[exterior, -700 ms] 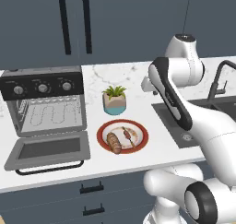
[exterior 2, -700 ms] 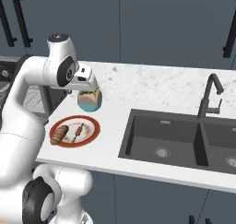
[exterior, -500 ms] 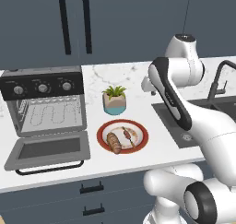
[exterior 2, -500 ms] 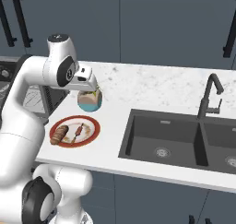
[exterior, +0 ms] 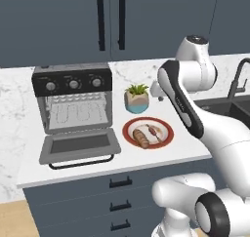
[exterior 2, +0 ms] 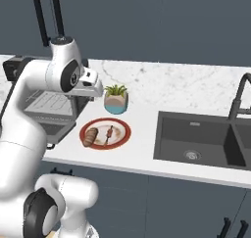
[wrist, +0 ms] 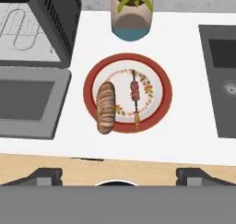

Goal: Pick up the kebab skewer and baguette bread, and place them inside the toaster oven. Close the toaster oven door and start by setting the timer.

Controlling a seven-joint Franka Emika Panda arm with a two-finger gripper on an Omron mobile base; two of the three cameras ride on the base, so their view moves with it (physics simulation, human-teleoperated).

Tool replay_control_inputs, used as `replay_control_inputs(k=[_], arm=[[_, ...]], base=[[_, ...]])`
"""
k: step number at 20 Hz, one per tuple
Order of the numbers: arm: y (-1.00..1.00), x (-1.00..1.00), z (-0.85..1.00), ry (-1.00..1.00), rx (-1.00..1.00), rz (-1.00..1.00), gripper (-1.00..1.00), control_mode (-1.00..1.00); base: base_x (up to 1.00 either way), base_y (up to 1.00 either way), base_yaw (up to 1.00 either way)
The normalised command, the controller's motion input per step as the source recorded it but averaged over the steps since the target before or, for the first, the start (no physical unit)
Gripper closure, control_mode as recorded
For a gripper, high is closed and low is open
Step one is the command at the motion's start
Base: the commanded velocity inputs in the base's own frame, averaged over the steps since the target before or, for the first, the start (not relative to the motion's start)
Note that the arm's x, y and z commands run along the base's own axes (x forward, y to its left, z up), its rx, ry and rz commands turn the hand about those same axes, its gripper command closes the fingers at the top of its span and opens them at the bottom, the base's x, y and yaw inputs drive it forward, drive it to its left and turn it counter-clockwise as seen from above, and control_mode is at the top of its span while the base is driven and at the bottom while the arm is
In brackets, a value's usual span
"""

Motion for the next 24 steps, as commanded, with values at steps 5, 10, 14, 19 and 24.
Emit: replay_control_inputs(k=[5, 10, 14, 19, 24], arm=[[0.00, 0.00, 0.00, 0.00, 0.00, 0.00, -1.00, 1.00], [0.00, 0.00, 0.00, 0.00, 0.00, 0.00, -1.00, 1.00], [0.00, 0.00, 0.00, 0.00, 0.00, 0.00, -1.00, 1.00], [0.00, 0.00, 0.00, 0.00, 0.00, 0.00, -1.00, 1.00], [0.00, 0.00, 0.00, 0.00, 0.00, 0.00, -1.00, 1.00]], base=[[0.22, 0.23, -0.07], [0.45, 0.22, -0.07], [0.44, 0.41, -0.05], [0.44, 0.16, 0.00], [0.53, 0.02, 0.02]])
